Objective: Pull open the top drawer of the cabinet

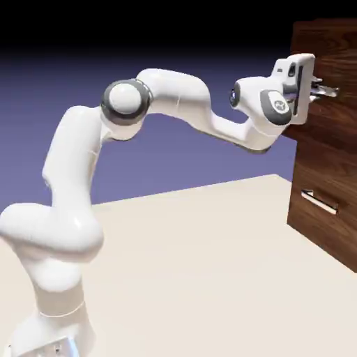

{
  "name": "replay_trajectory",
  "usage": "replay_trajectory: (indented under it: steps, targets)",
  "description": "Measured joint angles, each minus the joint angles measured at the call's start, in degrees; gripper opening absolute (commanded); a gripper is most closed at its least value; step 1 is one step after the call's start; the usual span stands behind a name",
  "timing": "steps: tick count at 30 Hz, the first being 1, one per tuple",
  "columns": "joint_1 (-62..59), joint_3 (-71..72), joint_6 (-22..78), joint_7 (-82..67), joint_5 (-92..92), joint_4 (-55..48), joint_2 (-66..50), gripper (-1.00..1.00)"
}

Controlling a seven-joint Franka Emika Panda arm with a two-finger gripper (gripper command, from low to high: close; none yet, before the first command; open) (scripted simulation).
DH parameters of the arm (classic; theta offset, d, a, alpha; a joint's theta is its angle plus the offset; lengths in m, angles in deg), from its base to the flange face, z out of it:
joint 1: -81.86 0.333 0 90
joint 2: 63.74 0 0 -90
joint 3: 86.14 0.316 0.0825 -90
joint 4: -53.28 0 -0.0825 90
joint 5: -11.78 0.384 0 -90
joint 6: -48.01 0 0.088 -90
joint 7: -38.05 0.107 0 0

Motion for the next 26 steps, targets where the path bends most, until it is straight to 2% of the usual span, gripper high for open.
replay_trajectory:
  steps: [10, 23, 24, 26]
  targets:
    - [20.76, -16.48, -4.86, -6.17, 4.18, 17.51, -5.05, -1.0]
    - [47.76, -40.23, -8.1, -8.62, 5.06, 34.16, -5.58, -1.0]
    - [48.7, -41.12, -8.18, -8.54, 4.98, 34.72, -5.42, 1.0]
    - [48.65, -41.11, -8.22, -8.57, 5.04, 34.72, -5.43, 1.0]
